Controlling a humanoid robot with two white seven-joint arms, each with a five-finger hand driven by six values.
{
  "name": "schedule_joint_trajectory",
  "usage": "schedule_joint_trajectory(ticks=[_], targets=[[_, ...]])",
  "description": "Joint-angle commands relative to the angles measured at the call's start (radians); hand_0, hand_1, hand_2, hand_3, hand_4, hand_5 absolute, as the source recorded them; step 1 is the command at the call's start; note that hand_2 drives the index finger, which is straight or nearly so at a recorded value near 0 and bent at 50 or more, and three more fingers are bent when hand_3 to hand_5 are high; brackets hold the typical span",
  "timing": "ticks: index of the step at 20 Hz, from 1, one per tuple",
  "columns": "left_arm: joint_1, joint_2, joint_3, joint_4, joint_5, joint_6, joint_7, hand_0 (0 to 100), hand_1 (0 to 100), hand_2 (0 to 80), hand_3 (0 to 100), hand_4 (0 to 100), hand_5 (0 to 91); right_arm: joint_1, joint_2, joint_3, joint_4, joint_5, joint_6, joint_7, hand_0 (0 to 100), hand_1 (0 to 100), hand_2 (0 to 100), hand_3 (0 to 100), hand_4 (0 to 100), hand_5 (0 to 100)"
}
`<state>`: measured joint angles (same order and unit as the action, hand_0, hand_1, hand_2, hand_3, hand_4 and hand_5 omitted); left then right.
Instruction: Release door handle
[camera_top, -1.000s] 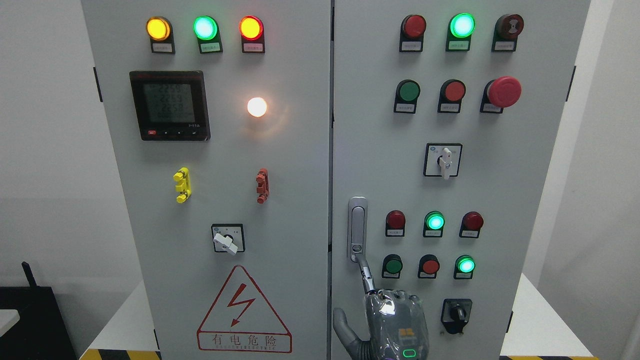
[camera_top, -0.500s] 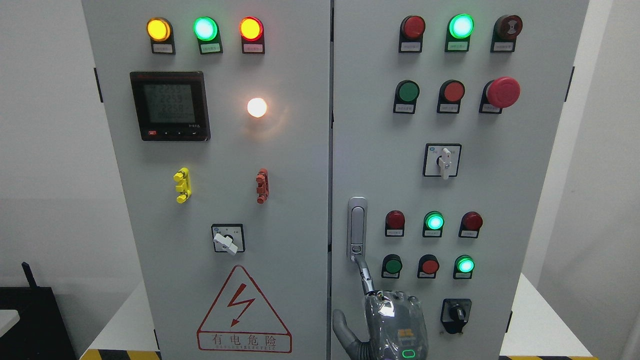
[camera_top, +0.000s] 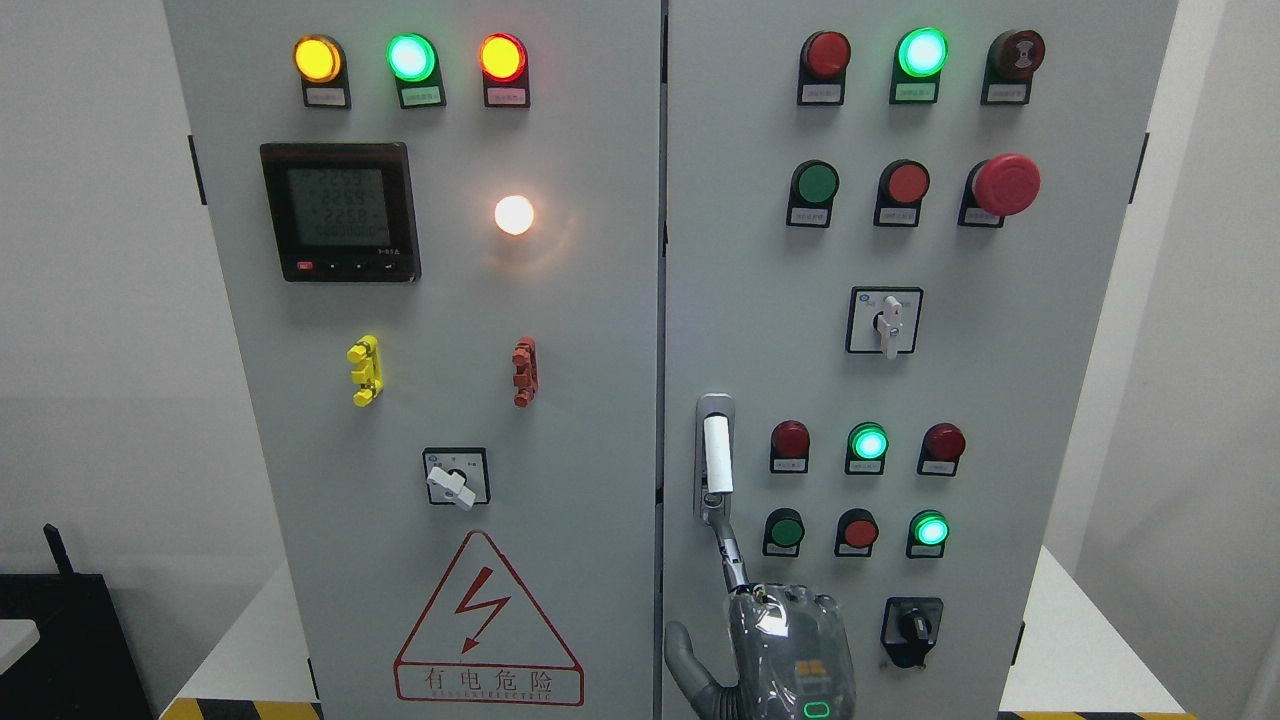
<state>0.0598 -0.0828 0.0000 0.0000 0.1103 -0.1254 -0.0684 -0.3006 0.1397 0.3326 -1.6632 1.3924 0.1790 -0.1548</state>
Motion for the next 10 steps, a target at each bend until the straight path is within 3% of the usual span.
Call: schedule_joint_trajectory(ticks=[1,6,10], targets=[[0.000,0.000,-0.012,-0.015,0.000,0.000,-0.001,12,39,0.0,0,0,0.0,-0.002,0.000,-0.001,-0.018,-0.003,-0.004,-0.032,38,37,9,100,100,98],[0.000,0.000,-0.012,-0.015,0.000,0.000,-0.001,12,39,0.0,0,0,0.0,0.003,0.000,-0.001,-0.035,-0.004,-0.010,-0.063,38,37,9,100,100,98],[0.000,0.000,-0.012,-0.015,0.000,0.000,-0.001,12,39,0.0,0,0,0.0,0.012,0.001,-0.006,-0.046,-0.006,-0.030,-0.092,38,38,17,100,100,97]])
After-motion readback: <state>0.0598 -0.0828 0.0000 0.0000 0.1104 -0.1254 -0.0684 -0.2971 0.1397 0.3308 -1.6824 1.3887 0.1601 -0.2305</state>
